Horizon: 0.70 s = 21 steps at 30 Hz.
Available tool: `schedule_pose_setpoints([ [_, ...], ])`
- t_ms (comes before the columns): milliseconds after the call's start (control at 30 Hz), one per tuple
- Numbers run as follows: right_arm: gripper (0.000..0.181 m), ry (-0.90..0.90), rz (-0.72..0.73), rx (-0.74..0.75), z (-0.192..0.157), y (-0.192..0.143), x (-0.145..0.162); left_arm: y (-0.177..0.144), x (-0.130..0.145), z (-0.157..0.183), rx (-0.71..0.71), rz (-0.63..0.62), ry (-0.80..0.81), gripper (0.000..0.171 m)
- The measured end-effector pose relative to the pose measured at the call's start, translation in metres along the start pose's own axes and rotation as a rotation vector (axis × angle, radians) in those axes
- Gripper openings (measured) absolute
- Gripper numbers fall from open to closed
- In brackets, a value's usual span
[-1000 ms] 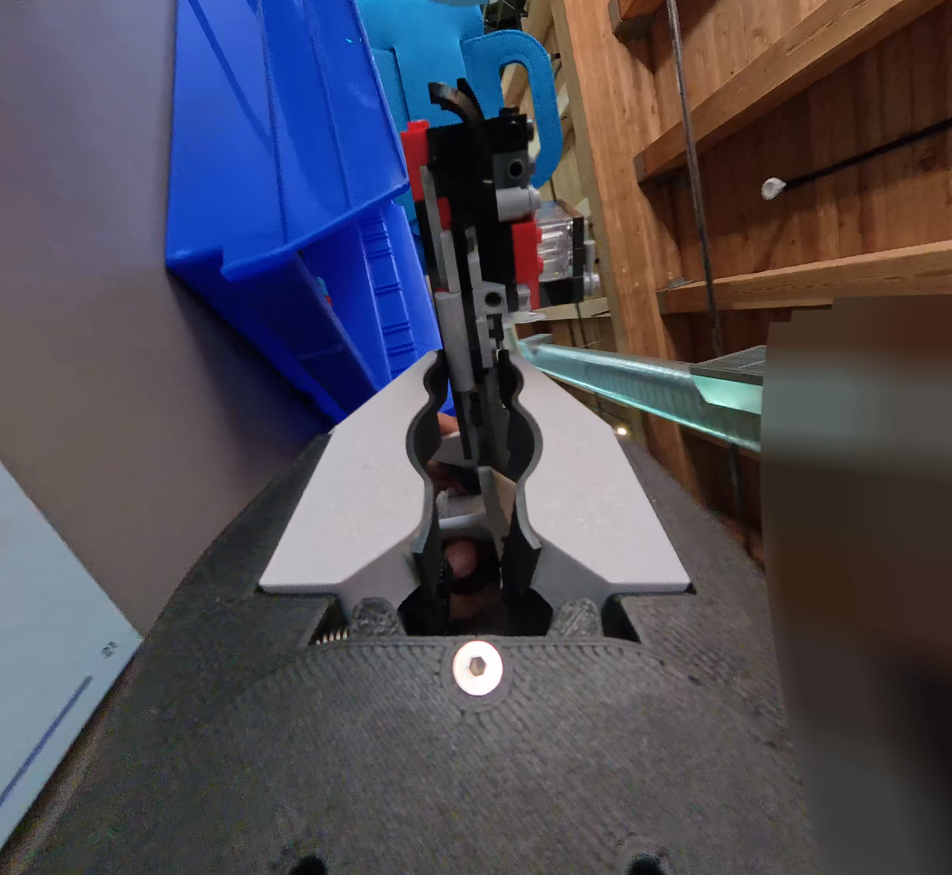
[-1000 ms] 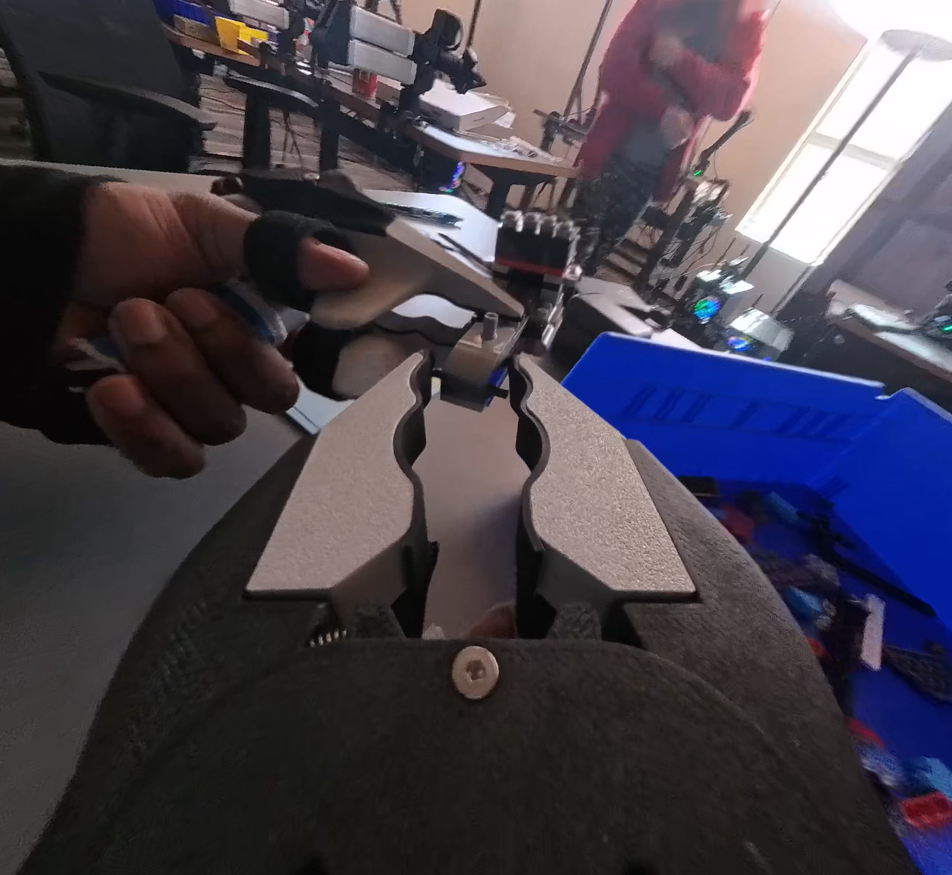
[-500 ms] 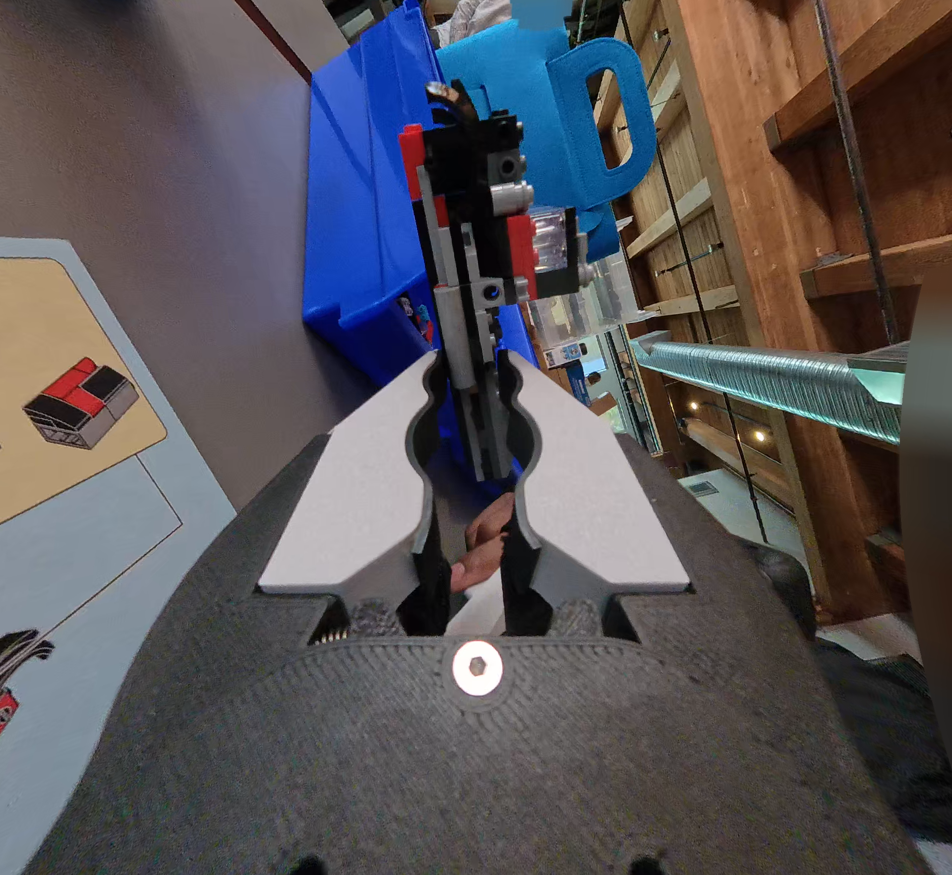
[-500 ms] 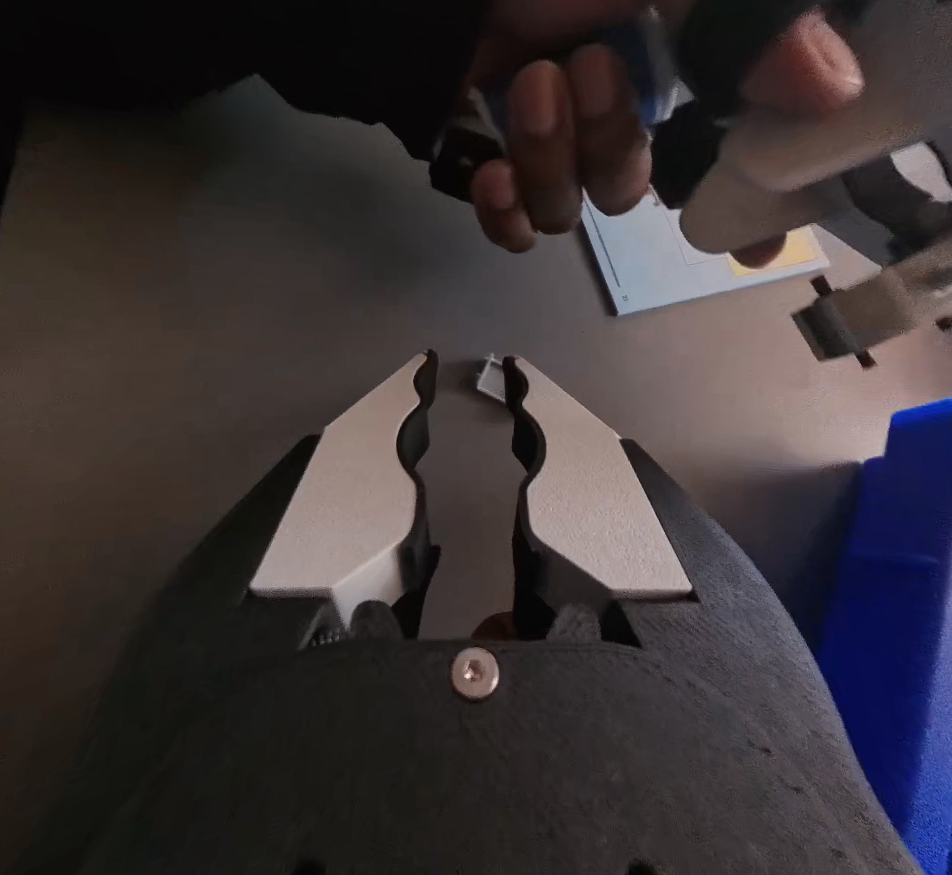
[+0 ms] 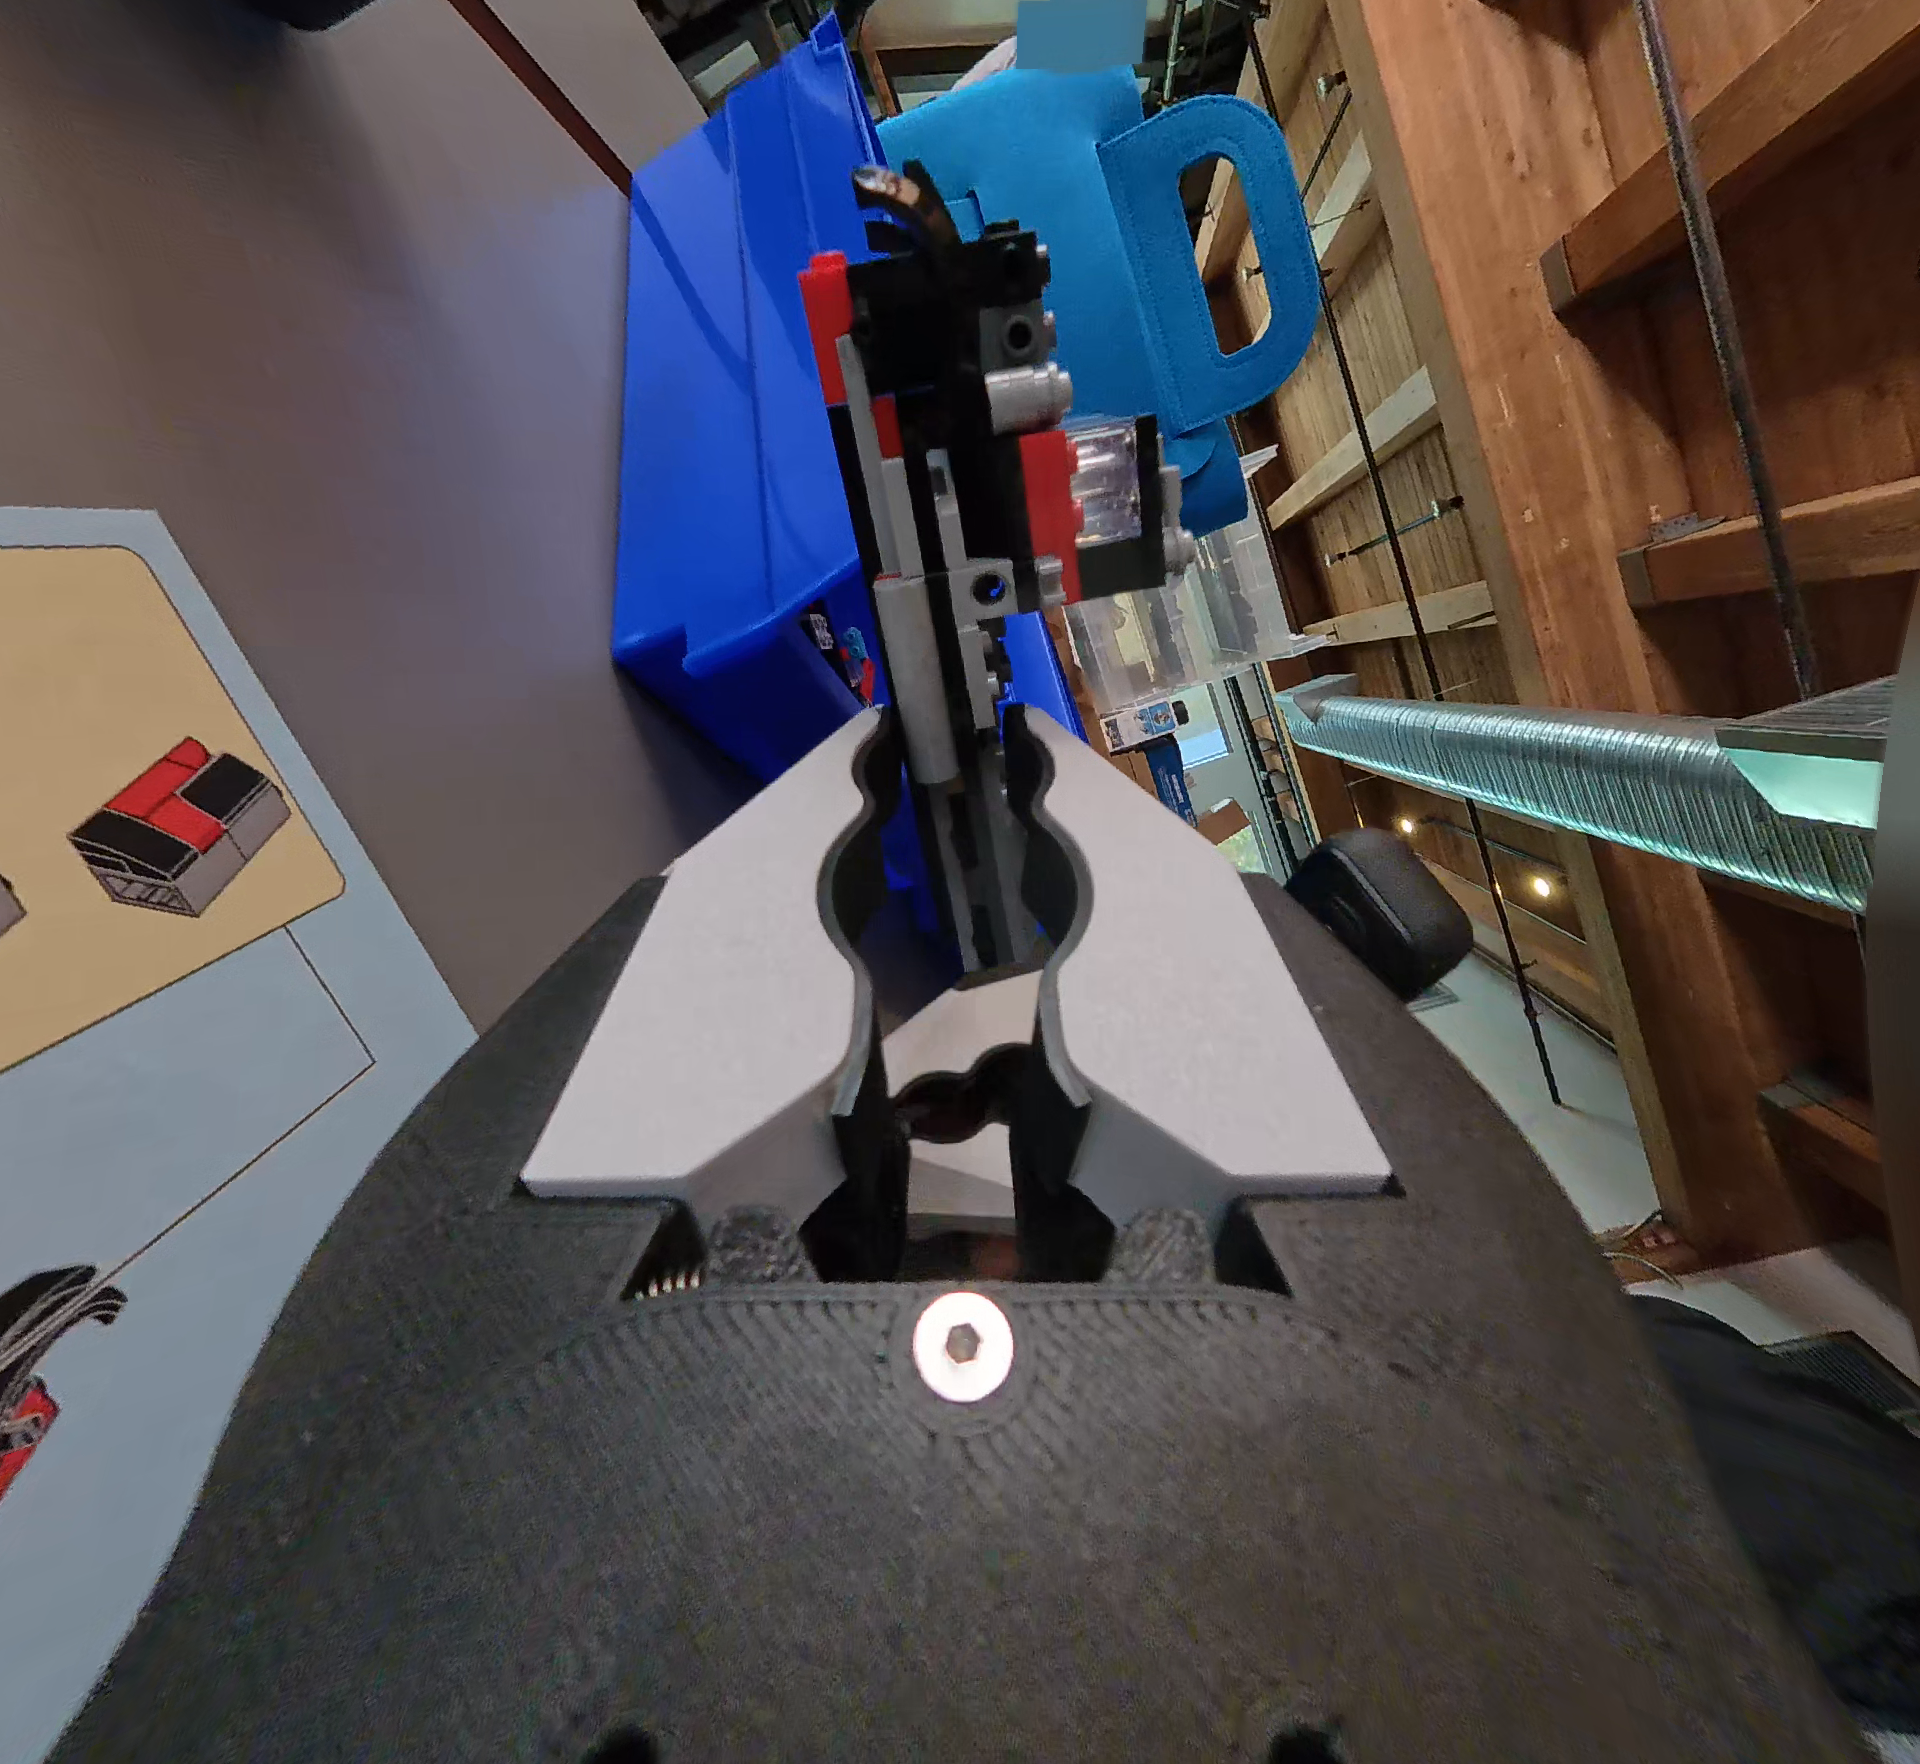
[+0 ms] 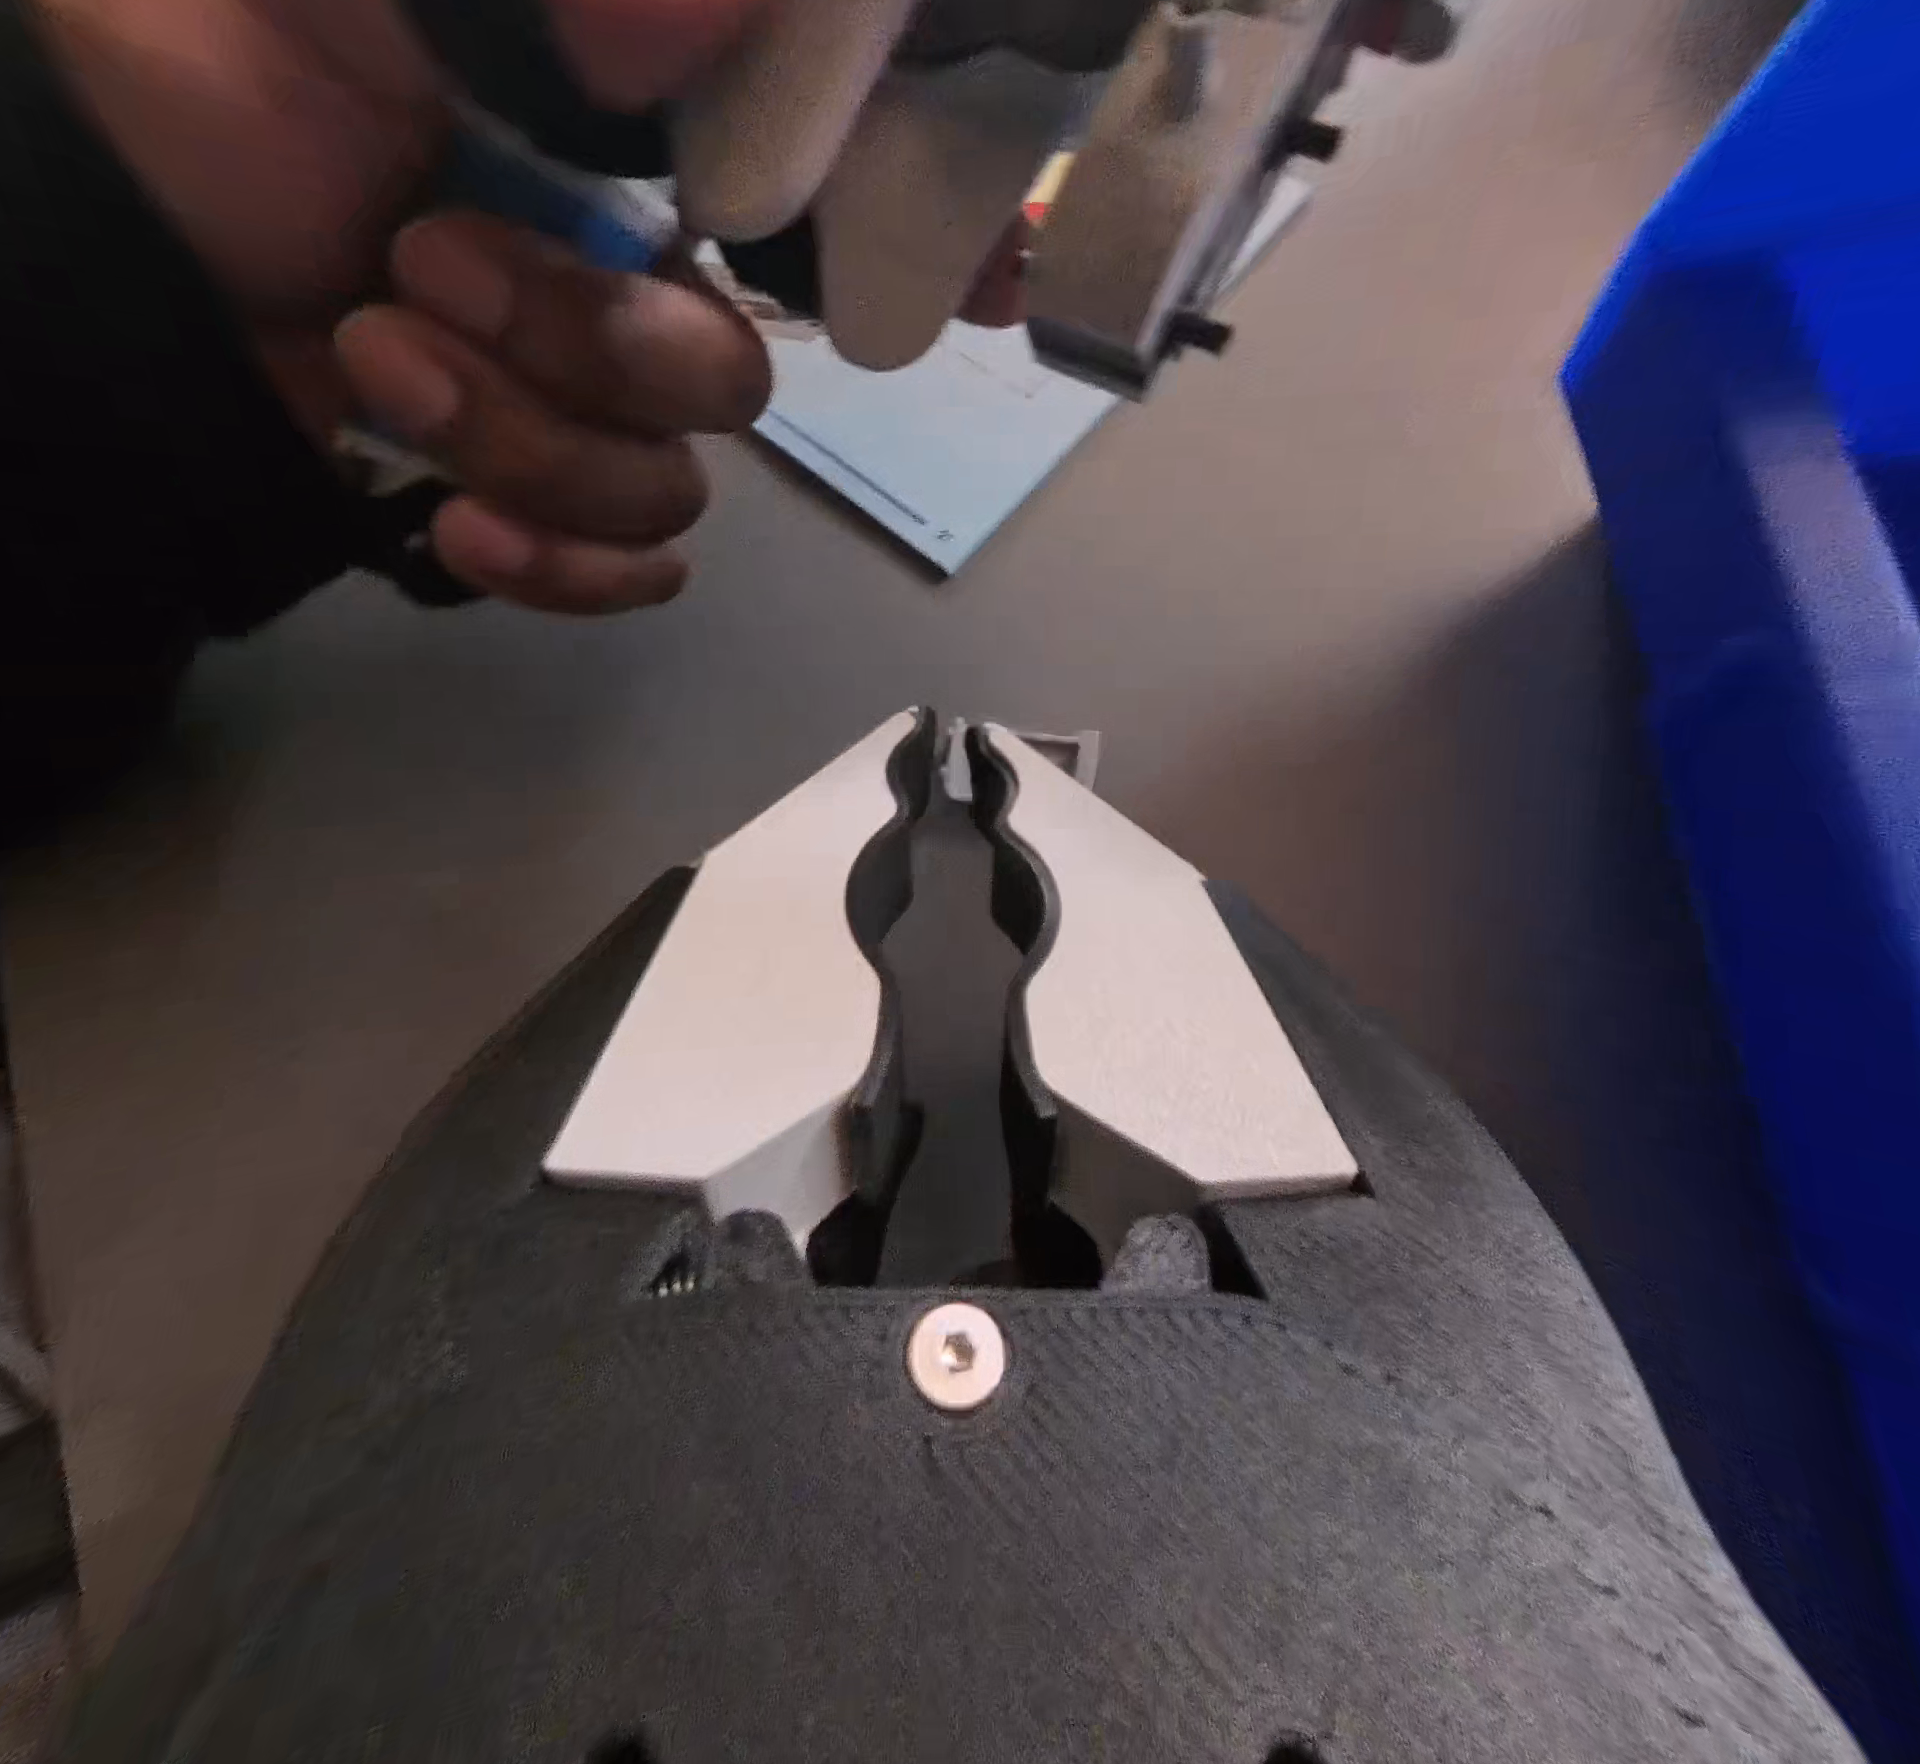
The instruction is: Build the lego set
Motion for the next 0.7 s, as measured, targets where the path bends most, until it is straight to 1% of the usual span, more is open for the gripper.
schedule_pose_setpoints([
  [33, 0.012, 0.009, 0.006, 0.003, 0.001, 0.0, -0.001, 0.0, 0.0, 0.0, 0.0, 0.001, 0.0, 0.021],
  [100, 0.024, -0.02, 0.018, -0.04, -0.003, -0.002, -0.004, -0.001, -0.001, -0.001, -0.001, 0.004, -0.001, 0.021],
  [167, 0.027, -0.122, 0.039, -0.057, -0.007, -0.007, -0.009, -0.001, -0.002, -0.001, -0.004, 0.006, 0.0, 0.021],
  [200, 0.027, -0.197, 0.045, -0.025, -0.006, -0.01, -0.012, -0.002, -0.003, -0.001, -0.005, 0.009, 0.001, 0.021],
  [267, 0.027, -0.343, 0.004, 0.084, 0.006, -0.012, -0.012, -0.002, -0.004, -0.002, -0.007, 0.013, 0.0, 0.021],
  [333, 0.033, -0.422, -0.083, 0.082, 0.011, -0.009, -0.004, -0.002, -0.004, -0.002, -0.006, 0.014, 0.0, 0.021],
  [433, 0.034, -0.449, -0.16, 0.06, 0.014, -0.002, 0.006, -0.002, -0.004, -0.001, -0.004, 0.012, 0.0, 0.021],
  [567, 0.032, -0.426, -0.178, 0.063, 0.006, 0.001, 0.007, -0.002, -0.003, 0.0, -0.002, 0.011, 0.005, 0.021],
  [633, 0.032, -0.405, -0.178, 0.02, -0.005, 0.001, 0.009, -0.003, -0.005, 0.0, -0.003, 0.015, 0.004, 0.021],
  [700, 0.032, -0.34, -0.179, -0.07, -0.017, 0.0, 0.01, -0.004, -0.006, 0.0, -0.003, 0.021, 0.002, 0.021],
])
Point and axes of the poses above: each gripper's, where its closed fingertips meet, y out along the fingers, x out of its underside, z = x × y across the jaws, the point moved 6 cm from there along -y, back along the fingers, and after that the axes turned 3 degrees about y, right-handed, at the moved point
